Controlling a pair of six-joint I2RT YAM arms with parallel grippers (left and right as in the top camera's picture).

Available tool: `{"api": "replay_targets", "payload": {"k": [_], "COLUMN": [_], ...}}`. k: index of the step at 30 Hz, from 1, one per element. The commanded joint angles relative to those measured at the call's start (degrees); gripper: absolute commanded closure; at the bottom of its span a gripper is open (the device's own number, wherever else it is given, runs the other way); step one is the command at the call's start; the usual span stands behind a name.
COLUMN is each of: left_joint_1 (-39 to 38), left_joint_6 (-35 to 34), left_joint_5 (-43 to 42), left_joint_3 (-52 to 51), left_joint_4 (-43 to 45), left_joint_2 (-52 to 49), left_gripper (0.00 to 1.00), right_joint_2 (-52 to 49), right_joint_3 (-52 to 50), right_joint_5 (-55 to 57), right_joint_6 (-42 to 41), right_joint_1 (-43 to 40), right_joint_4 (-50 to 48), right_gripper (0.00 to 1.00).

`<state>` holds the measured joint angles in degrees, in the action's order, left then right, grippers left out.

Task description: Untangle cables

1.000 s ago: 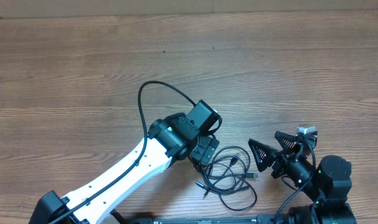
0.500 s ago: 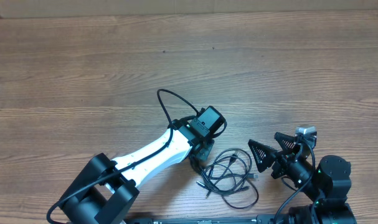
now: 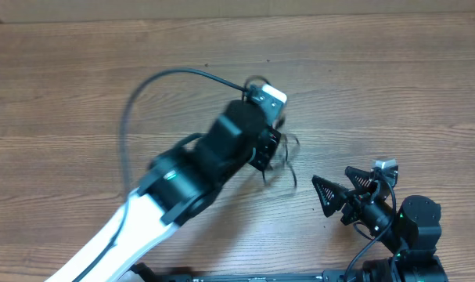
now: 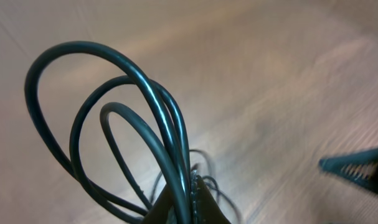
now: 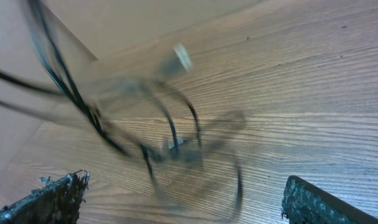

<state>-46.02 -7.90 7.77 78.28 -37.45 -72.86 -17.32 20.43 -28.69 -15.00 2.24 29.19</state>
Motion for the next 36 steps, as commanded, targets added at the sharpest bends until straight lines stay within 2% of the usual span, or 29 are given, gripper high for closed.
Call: {"api": "replay_targets", "payload": {"k": [1, 8, 13, 16, 18, 22, 25, 29, 33, 36], "left_joint_1": [0.37, 0.37, 0.37, 0.37, 0.35, 0.35, 0.33, 0.35, 0.28, 0.24], "left_joint_6": [7.41, 13.31, 23.58, 26.21, 26.36, 26.36, 25.81, 25.7, 24.28, 23.06], "left_joint_5": [3.19, 1.53, -15.93, -22.84, -26.62, -31.85, -32.61, -40.37, -44.28, -50.75], "left_joint_3": [4.46, 5.14, 5.14, 5.11, 5.11, 5.11, 5.11, 5.11, 5.11, 5.11], "left_joint_4": [0.31, -0.37, -1.57, -2.03, -2.14, -1.36, 0.07, 3.3, 6.05, 8.35], "left_joint_2": [4.85, 9.2, 9.14, 8.74, 7.5, 4.44, 1.99, -1.53, -3.93, -4.55], "left_gripper": [0.96, 0.96, 0.96, 0.96, 0.96, 0.96, 0.96, 0.96, 0.96, 0.96], "right_joint_2": [0.26, 0.26, 0.26, 0.26, 0.26, 0.26, 0.26, 0.26, 0.26, 0.24], "right_joint_3": [0.22, 0.22, 0.22, 0.22, 0.22, 0.22, 0.22, 0.22, 0.22, 0.22], "right_joint_5": [0.39, -0.98, -8.61, -12.0, -14.53, -15.06, -15.08, -14.93, -14.8, -9.38], "right_joint_6": [-0.37, -0.59, -8.02, -13.07, -16.63, -18.27, -18.86, -19.52, -19.43, -19.06], "right_joint_1": [-0.04, -0.04, -0.04, -0.04, -0.04, -0.04, -0.04, -0.04, -0.04, -0.04], "right_joint_4": [-0.28, -1.46, -10.95, -15.26, -19.1, -21.66, -21.66, -21.92, -21.81, -18.73], "right_gripper": [0.0, 0.0, 0.0, 0.0, 0.0, 0.0, 0.0, 0.0, 0.0, 0.0]}}
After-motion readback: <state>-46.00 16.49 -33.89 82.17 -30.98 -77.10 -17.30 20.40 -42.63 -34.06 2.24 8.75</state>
